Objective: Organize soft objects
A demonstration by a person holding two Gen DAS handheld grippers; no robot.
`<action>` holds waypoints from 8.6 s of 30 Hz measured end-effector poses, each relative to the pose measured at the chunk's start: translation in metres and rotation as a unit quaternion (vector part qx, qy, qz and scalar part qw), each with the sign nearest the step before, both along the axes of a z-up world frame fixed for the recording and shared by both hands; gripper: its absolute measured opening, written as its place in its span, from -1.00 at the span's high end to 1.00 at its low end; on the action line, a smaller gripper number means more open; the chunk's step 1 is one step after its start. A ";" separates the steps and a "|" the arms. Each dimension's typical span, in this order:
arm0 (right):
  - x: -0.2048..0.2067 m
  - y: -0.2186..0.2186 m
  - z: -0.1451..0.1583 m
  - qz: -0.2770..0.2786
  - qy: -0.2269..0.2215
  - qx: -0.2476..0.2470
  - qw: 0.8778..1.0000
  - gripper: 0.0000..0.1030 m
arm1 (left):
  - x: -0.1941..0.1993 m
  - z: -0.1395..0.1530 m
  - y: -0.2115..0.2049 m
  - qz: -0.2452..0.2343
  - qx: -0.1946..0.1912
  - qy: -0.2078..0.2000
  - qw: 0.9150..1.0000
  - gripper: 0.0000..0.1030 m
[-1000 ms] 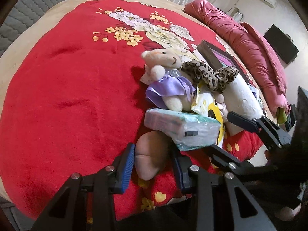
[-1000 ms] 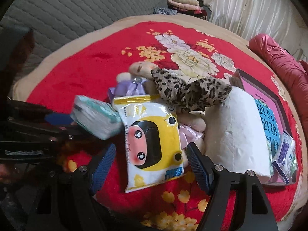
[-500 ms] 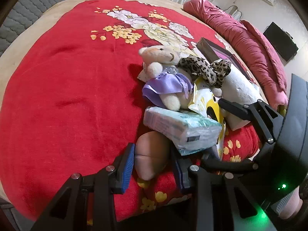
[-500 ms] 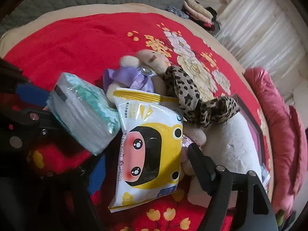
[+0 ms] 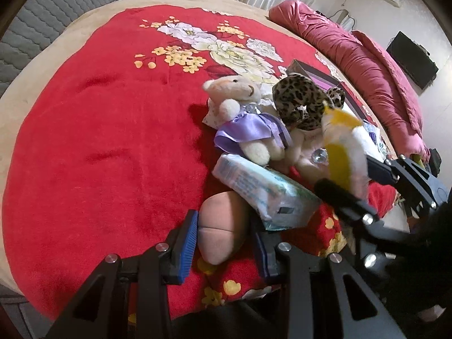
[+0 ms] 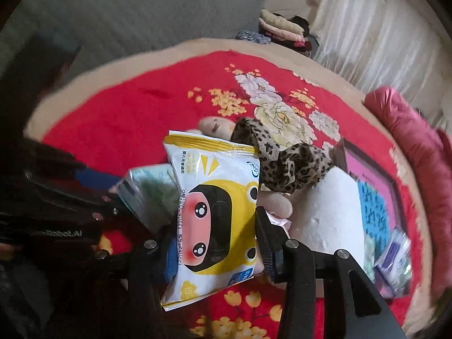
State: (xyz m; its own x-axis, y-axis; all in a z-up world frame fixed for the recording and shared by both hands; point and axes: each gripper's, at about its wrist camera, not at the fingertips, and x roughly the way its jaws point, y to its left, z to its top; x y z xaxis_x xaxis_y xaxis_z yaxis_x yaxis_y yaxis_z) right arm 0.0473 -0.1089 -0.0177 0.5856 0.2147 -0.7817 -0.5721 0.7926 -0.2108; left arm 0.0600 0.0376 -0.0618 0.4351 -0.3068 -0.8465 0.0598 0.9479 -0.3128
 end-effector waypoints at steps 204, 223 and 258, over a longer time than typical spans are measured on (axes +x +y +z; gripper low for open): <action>0.046 -0.310 0.023 -0.324 0.017 0.100 0.940 -0.41 | 0.085 0.025 -0.300 -0.176 0.117 -0.033 0.977 0.25; 0.051 -0.314 -0.008 -0.366 -0.014 0.046 0.929 -0.46 | 0.085 0.024 -0.301 -0.178 0.117 -0.032 0.977 0.25; 0.042 -0.314 0.011 -0.386 -0.037 0.097 0.917 -0.47 | 0.081 0.032 -0.290 -0.173 0.087 -0.043 0.980 0.13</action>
State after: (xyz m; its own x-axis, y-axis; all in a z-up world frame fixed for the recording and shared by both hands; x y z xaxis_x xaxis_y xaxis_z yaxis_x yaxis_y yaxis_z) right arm 0.0891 -0.4228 -0.0067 0.6715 -0.1541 -0.7248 0.1842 0.9821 -0.0381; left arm 0.1410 -0.2524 -0.0297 0.4030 -0.3030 -0.8636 0.4070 0.9045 -0.1274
